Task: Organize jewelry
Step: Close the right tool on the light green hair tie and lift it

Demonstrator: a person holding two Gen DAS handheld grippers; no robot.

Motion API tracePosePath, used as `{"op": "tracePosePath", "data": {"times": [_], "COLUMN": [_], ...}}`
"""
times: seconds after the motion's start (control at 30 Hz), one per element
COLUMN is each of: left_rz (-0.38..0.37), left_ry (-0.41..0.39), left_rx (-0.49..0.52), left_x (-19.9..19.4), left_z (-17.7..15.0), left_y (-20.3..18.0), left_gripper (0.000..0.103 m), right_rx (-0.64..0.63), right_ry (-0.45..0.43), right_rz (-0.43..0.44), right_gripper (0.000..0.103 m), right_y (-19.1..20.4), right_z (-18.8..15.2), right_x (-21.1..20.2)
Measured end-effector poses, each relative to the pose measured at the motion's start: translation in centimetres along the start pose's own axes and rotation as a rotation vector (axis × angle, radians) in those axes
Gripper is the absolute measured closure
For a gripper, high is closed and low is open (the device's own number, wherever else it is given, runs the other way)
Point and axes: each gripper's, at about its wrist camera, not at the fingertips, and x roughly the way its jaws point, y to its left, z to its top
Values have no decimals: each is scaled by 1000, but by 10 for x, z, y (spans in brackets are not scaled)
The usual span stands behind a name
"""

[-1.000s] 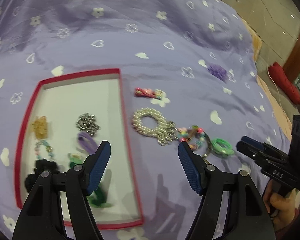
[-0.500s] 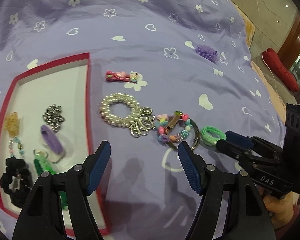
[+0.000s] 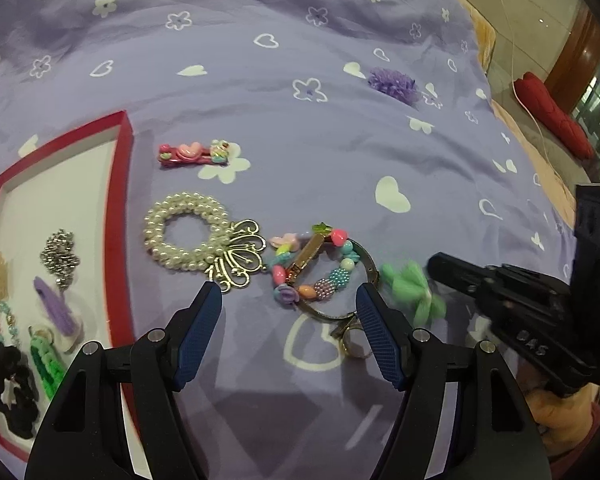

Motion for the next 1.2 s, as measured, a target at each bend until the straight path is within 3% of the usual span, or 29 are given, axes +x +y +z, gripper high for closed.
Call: {"op": "tracePosePath", "data": {"times": [0.17,0.27,0.33,0.4,0.63,0.67,0.73,0.77,0.83,1.0,1.07,1.13,1.17,1.2], "left_rz": [-4,3,27,29,21,20,18,13,8,10,17,19,17,18], "left_ry": [22,-15,-12,-5,1,2,-1,-1,3,23,12,3,0,-2], "left_rx": [-32,-10,14,10,-36,-40,-40,-36,-24,-24,-30,-25,-17,-8], "left_x": [11,0,-3,-5,-7,-7,-6,-5,-2,9,7,5,3,3], "left_z": [2,-2,-6,-9,-14,-14,-13,-12,-9,-5,-4,-2,1,3], "left_y": [0,-3,-3,1,17,17,16,14,9,1,2,3,4,5], "left_gripper": [34,34,34,34,34,34,34,35,35,53,52,52,52,53], "right_rx": [25,47,40,24,-51,-60,-78,-85,-62,-28,-18,-20,-38,-61], "right_ry": [-11,3,6,12,68,67,61,68,61,33,31,31,35,41], "right_rz": [18,56,66,84,76,70,29,6,18,21,57,88,92,89], "right_gripper": [103,95,86,70,66,71,96,103,103,103,94,81,67,63], "right_y": [-7,-8,-6,-1,18,19,21,20,13,-2,-2,3,8,13], "right_z": [-1,-1,0,0,-7,-7,-7,-7,-7,-5,-3,-1,-2,-3], "right_x": [-10,-10,-10,-10,9,10,12,13,10,-6,-9,-9,-7,-5]}}
